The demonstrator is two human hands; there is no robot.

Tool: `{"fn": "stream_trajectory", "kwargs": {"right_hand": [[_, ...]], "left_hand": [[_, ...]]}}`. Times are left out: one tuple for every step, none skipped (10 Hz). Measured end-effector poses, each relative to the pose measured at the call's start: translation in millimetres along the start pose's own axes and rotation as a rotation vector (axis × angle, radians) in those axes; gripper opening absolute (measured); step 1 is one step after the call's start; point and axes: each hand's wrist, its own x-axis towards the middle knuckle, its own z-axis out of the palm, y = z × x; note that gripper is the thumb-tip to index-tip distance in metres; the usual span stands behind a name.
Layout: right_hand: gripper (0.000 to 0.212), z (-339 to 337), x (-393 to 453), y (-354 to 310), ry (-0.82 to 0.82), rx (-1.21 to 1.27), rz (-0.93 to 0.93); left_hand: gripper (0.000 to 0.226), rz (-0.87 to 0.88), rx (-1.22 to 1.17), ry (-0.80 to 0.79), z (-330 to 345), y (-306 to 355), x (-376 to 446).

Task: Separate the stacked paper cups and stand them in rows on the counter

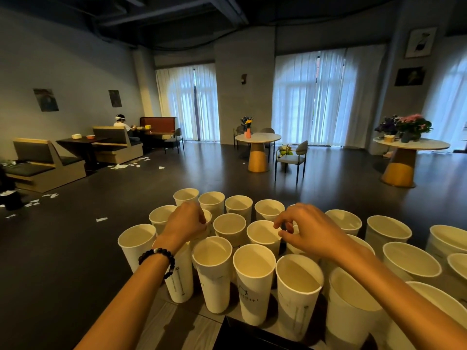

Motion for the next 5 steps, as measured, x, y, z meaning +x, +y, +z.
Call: {"fn": "stream_trajectory", "kwargs": {"right_hand": [[0.025,0.2,0.8,0.6,0.006,0.006,-0.003],[0.025,-1.9,-2.1,0.8,0.008,0.006,-0.007],[0.024,-6.0,-5.1,-0.3,0.02,0.017,-0.013],[0.022,-12.3,-15.3,-0.5,0.022,0.036,-0.005],[0.021,-27.8,-30.2,0.0,0.046,0.079,0.028]], "left_hand": [[0.014,0.004,0.004,-0.003,0.1,-0.2,1.6],[0.012,0.013,0.031,-0.009,1.6,2.0,1.2],[0.011,0.008,0.039,0.011,-1.0,-2.2,5.1],[0.01,0.016,0.046,0.013,-4.0,-0.7,0.1],[0.007,0.04,-0.007,0.07,-16.6,13.2,-6.6]]}}
